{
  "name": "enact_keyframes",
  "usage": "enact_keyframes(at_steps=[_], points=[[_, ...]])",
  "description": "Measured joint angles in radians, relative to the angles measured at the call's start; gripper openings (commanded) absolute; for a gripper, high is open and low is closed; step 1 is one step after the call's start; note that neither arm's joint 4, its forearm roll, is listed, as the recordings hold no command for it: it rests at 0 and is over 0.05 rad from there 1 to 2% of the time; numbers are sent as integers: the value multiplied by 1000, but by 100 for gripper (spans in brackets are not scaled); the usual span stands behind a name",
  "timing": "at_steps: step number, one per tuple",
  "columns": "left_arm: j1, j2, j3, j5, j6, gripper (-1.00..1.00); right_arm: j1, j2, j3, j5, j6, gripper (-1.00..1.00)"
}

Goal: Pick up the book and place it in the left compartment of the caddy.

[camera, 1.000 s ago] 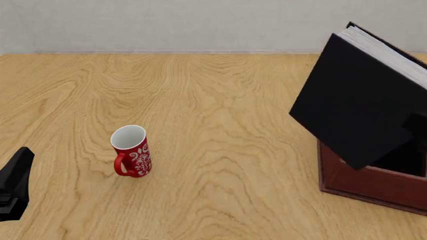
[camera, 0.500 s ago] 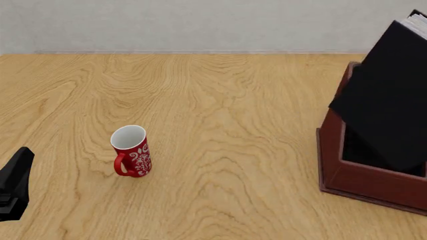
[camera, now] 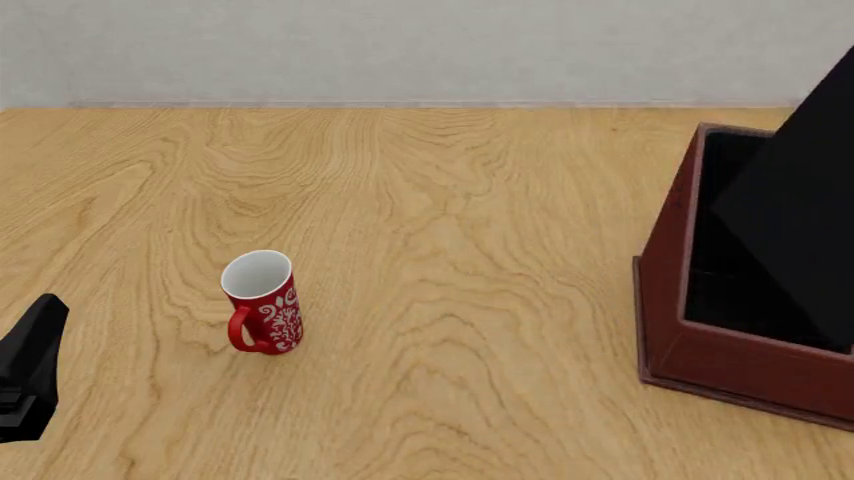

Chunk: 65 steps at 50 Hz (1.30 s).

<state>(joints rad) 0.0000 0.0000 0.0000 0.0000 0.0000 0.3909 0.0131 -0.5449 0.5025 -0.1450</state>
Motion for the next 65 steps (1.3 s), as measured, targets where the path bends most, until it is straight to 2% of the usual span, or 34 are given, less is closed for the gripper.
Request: enact_keyframes(at_steps=[37, 65], points=[[0, 0, 0, 0, 0, 100, -251, -10, 7, -31, 64, -100], [0, 0, 0, 0, 0, 100, -352, -7, 66, -116, 133, -100]])
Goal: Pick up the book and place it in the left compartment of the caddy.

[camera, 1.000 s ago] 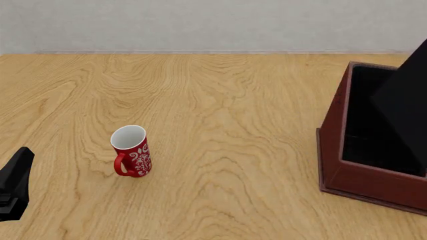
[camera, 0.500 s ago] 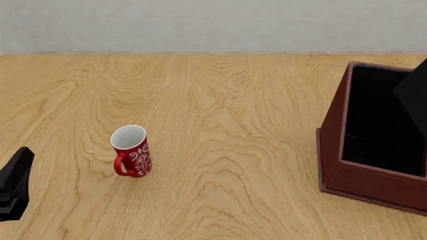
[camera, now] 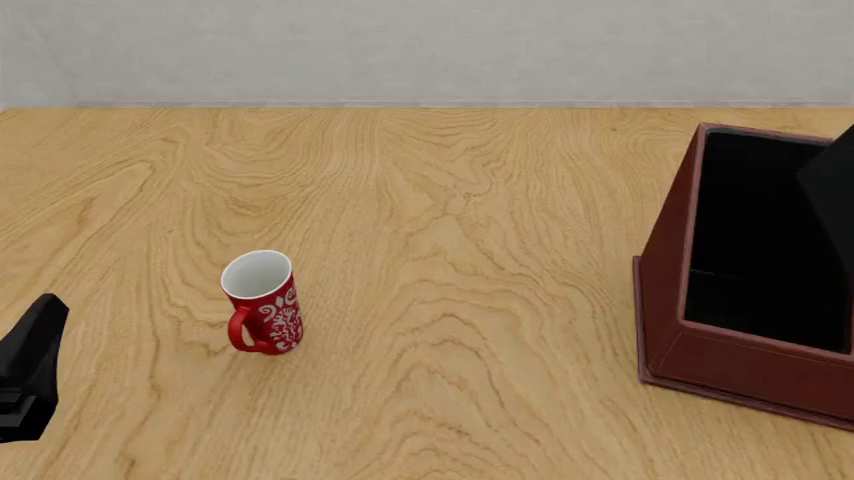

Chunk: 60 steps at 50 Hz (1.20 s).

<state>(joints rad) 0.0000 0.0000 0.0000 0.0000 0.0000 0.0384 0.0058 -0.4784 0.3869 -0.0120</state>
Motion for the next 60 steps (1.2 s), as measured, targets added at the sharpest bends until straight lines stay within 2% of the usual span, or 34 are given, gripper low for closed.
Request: enact_keyframes(at_steps=[25, 40, 60], points=[[0, 0, 0, 0, 0, 100, -66, 37, 87, -117, 37, -100], [0, 0, 0, 0, 0, 100, -97, 43, 138, -174, 41, -100], [0, 0, 0, 0, 0, 100, -118, 100, 226, -303, 31, -100]])
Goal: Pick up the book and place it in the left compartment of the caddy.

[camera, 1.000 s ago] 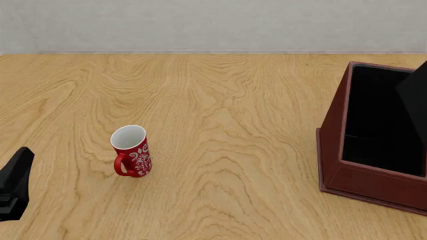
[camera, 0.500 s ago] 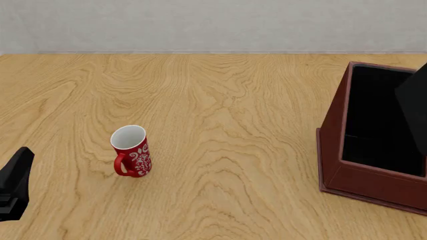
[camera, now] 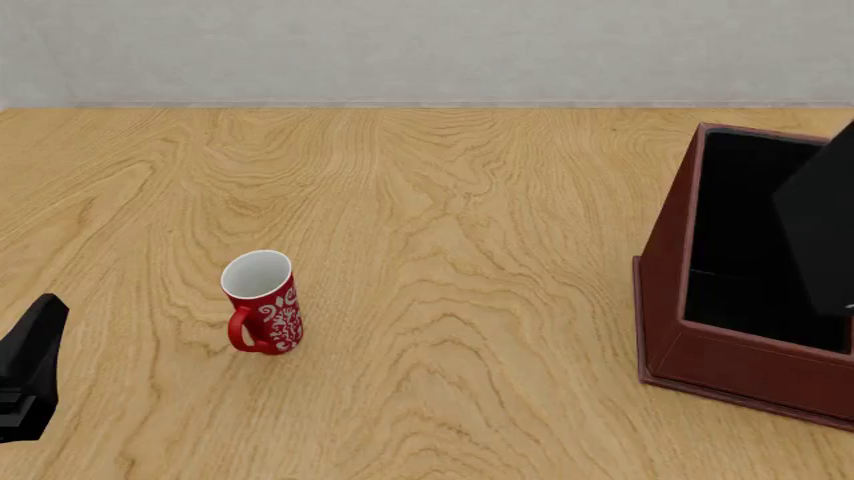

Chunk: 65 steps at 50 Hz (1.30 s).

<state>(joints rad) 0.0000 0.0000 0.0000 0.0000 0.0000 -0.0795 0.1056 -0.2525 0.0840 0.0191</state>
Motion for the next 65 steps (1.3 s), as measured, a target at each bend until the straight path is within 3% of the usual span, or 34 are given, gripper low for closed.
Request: enact_keyframes(at_steps=[65], points=[[0, 0, 0, 0, 0, 100, -39, 274, 170, -375, -14, -100]])
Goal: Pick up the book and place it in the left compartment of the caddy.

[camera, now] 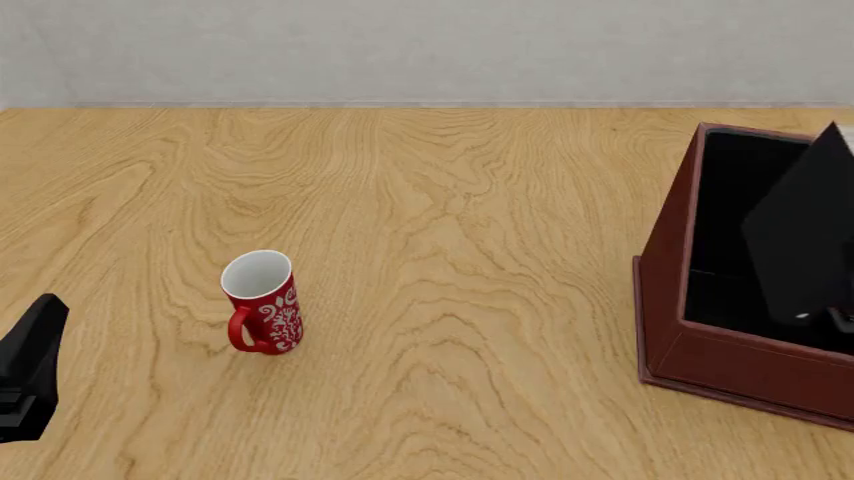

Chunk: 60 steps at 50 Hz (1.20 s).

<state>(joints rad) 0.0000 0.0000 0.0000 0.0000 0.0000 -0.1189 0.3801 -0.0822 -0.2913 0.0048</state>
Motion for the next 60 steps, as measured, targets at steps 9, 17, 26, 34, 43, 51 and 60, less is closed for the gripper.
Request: enact_keyframes(at_steps=[9, 17, 26, 34, 43, 51, 60], points=[[0, 0, 0, 0, 0, 100, -2, 52, 12, -57, -3, -100], [0, 0, 0, 0, 0, 100, -3, 102, 24, -111, -5, -100], [0, 0, 0, 0, 0, 100, -6, 151, 35, -163, -5, -100], [0, 0, 0, 0, 0, 100, -9, 198, 46, -214, -6, -100], [0, 0, 0, 0, 0, 100, -11, 244, 57, -262, -7, -100], [0, 0, 0, 0, 0, 100, -14, 286, 64, -304, -10, -100], [0, 0, 0, 0, 0, 100, -18, 331, 73, -350, -12, -100]])
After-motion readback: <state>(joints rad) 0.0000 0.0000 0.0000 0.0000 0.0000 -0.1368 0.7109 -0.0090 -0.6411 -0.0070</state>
